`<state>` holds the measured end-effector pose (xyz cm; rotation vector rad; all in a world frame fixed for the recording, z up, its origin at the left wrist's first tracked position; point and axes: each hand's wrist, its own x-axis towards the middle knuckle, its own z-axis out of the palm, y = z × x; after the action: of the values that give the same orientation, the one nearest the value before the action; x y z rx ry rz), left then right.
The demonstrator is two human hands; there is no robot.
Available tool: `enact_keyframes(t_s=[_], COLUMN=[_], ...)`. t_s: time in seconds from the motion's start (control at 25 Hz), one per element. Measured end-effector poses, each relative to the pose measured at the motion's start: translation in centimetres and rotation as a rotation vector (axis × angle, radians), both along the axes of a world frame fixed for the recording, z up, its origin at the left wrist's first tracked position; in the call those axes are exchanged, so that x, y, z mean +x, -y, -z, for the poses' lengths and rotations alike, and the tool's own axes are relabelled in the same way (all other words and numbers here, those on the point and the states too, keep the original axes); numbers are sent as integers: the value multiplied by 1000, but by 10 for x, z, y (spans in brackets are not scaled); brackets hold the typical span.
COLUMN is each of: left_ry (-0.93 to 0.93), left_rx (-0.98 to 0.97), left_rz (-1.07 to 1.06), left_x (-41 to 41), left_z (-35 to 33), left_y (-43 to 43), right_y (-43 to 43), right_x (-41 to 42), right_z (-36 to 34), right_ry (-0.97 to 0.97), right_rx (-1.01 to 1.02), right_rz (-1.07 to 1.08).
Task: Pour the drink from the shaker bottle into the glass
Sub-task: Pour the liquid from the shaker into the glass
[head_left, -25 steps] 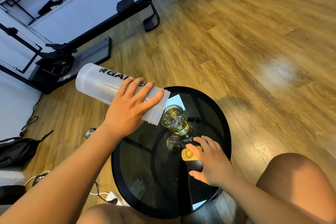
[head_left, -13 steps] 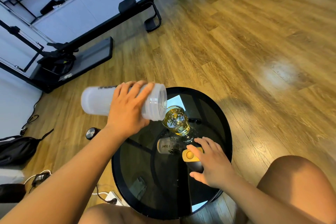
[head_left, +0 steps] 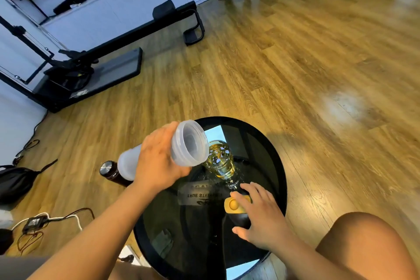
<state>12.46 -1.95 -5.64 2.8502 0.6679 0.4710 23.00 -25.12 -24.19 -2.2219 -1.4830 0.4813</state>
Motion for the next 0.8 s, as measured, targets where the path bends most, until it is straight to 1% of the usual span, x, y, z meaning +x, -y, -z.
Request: enact_keyframes(t_s=[0.08,0.16,0.28,0.32,0.44,0.52,0.64,0.8], left_ry=[110,180,388,458,608,655,704,675], left_rx=[-111,-180,-404,-463,-545,-587,-687,-712], left_rz=[-15,-72,-328,-373,-401,-412,-468,-506], left_x=[-1,-10,-32,-40,-62,-73,-86,-98], left_z=[2,6,19,25,37,45,52,64], left_y=[7,15,31,37,56,62,71,89], right_y=[-1,-3,-7,-8,-12,-13,-15,-16], right_x=[2,3,4,4,4,5,5,0], right_z=[-2,-6,-13,-16,-23,-27,-34,-40], right_ry=[-13,-5,69,100,153,182,232,319], right_rx=[-25,-77,-197,-243,-360,-410,-426,-428], right_rz=[-11,-45,-75,-81,-93,-101,-110,-134])
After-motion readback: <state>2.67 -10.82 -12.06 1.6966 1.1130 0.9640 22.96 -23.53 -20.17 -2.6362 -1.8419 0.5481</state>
